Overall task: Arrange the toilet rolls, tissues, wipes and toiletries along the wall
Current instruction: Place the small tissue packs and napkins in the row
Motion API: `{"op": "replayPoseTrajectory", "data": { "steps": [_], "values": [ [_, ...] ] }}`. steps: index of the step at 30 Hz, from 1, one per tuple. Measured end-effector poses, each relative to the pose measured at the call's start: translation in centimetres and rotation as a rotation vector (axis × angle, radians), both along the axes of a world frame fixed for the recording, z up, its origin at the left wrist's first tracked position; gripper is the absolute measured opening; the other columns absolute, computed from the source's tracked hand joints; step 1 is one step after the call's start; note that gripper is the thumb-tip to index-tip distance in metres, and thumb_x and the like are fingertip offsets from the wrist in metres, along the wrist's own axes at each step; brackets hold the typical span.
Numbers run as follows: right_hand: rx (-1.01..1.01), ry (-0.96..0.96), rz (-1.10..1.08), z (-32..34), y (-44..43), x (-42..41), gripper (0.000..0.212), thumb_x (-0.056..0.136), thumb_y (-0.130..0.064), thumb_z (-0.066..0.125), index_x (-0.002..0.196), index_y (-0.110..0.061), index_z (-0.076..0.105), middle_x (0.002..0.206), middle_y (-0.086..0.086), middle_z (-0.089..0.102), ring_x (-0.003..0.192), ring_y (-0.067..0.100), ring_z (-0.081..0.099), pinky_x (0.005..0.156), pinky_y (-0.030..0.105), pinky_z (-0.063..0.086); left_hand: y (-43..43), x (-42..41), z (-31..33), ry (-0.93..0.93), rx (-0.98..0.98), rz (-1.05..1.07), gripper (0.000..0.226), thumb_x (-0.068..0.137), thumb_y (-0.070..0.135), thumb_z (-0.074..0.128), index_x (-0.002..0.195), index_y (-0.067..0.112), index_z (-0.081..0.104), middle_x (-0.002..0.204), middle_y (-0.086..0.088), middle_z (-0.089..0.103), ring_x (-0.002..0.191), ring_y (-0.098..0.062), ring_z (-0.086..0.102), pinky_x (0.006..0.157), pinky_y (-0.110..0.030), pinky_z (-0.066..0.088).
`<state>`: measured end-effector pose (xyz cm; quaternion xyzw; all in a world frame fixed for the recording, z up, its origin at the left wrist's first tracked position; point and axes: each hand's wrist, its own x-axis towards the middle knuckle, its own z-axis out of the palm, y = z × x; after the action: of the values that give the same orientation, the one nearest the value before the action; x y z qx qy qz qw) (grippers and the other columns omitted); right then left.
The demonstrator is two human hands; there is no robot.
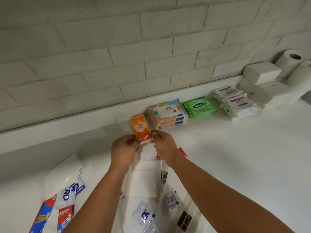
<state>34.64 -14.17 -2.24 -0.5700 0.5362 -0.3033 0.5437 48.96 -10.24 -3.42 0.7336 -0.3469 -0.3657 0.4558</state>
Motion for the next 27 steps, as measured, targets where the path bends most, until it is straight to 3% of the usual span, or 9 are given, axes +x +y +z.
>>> {"op": "replayPoseTrajectory", "data": {
  "steps": [4, 8, 10, 12, 15, 19, 22, 25, 27],
  "values": [
    [0.079, -0.014, 0.019, 0.3, -2.4, 1.0, 0.026, 0.104, -0.020, 0.037, 0.094, -0.016, 0.061, 0.080, -0.001, 0.057, 0.074, 0.012, 0.052, 0.066, 0.023, 0.043, -4.2, 2.1, -0.2, 0.083, 0.005, 0.085, 0.016, 0.081, 0.021, 0.081, 0.067, 0.026, 0.076, 0.069, -0.002, 0.075, 0.072, -0.024, 0.073, 0.084, -0.044, 0.061],
    [0.109, 0.077, 0.085, -0.5, -3.9, 2.1, 0.031, 0.105, -0.024, 0.034, 0.114, -0.007, 0.059, 0.097, 0.012, 0.061, 0.085, 0.017, 0.057, 0.078, 0.032, 0.048, -6.9, 3.0, -1.3, 0.048, 0.083, 0.076, 0.013, 0.080, 0.024, 0.082, 0.086, 0.013, 0.079, 0.068, -0.004, 0.075, 0.065, -0.018, 0.073, 0.076, -0.033, 0.062],
    [0.148, 0.073, 0.097, -0.6, -4.2, 2.7, 0.031, 0.105, -0.023, 0.035, 0.116, -0.006, 0.058, 0.093, 0.010, 0.059, 0.080, 0.014, 0.054, 0.074, 0.028, 0.046, -7.7, 3.6, -2.3, 0.052, 0.130, 0.064, 0.010, 0.077, 0.027, 0.082, 0.073, 0.019, 0.078, 0.066, -0.005, 0.075, 0.069, -0.023, 0.074, 0.084, -0.042, 0.061],
    [0.165, 0.066, 0.108, -0.7, -4.6, 3.2, 0.030, 0.106, -0.023, 0.034, 0.115, -0.008, 0.058, 0.094, 0.009, 0.057, 0.085, 0.017, 0.054, 0.083, 0.035, 0.048, -8.1, 3.9, -3.0, 0.061, 0.174, 0.051, 0.016, 0.077, 0.029, 0.081, 0.065, 0.021, 0.075, 0.066, -0.005, 0.075, 0.072, -0.025, 0.075, 0.088, -0.045, 0.060],
    [0.184, 0.047, 0.111, -0.5, -4.8, 3.7, 0.025, 0.106, -0.023, 0.034, 0.115, -0.015, 0.056, 0.101, 0.009, 0.056, 0.095, 0.020, 0.054, 0.095, 0.039, 0.045, -8.3, 3.8, -3.1, 0.050, 0.207, 0.047, 0.021, 0.076, 0.038, 0.083, 0.066, 0.021, 0.075, 0.065, -0.003, 0.075, 0.071, -0.023, 0.074, 0.088, -0.044, 0.059],
    [0.187, 0.102, 0.117, -0.2, -5.0, 3.7, 0.035, 0.106, -0.025, 0.032, 0.130, -0.010, 0.054, 0.119, 0.016, 0.058, 0.108, 0.029, 0.058, 0.098, 0.040, 0.044, -8.5, 3.5, -3.4, -0.010, 0.231, 0.039, 0.035, 0.073, 0.048, 0.083, 0.051, 0.023, 0.072, 0.062, -0.001, 0.074, 0.076, -0.026, 0.075, 0.087, -0.044, 0.059],
    [0.192, 0.114, 0.132, -0.2, -5.2, 3.5, 0.037, 0.106, -0.025, 0.032, 0.134, -0.010, 0.052, 0.122, 0.016, 0.058, 0.115, 0.031, 0.057, 0.099, 0.039, 0.044, -8.8, 3.1, -3.3, -0.071, 0.230, 0.033, 0.036, 0.077, 0.049, 0.079, 0.054, 0.022, 0.071, 0.062, 0.000, 0.074, 0.074, -0.021, 0.074, 0.087, -0.041, 0.058],
    [0.176, 0.119, 0.156, -0.2, -5.2, 3.4, 0.035, 0.106, -0.026, 0.033, 0.133, -0.013, 0.051, 0.115, 0.013, 0.058, 0.102, 0.025, 0.060, 0.088, 0.033, 0.047, -8.6, 2.8, -3.1, -0.137, 0.232, 0.022, 0.037, 0.081, 0.051, 0.075, 0.058, 0.021, 0.071, 0.066, -0.001, 0.075, 0.075, -0.022, 0.073, 0.086, -0.038, 0.057],
    [0.162, 0.113, 0.176, -0.3, -4.9, 3.1, 0.030, 0.106, -0.025, 0.035, 0.128, -0.014, 0.051, 0.096, 0.007, 0.057, 0.080, 0.016, 0.057, 0.073, 0.029, 0.046, -8.2, 2.7, -2.8, -0.181, 0.227, 0.012, 0.036, 0.084, 0.049, 0.071, 0.061, 0.021, 0.071, 0.069, -0.003, 0.075, 0.077, -0.025, 0.072, 0.085, -0.038, 0.057]
  ]
}}
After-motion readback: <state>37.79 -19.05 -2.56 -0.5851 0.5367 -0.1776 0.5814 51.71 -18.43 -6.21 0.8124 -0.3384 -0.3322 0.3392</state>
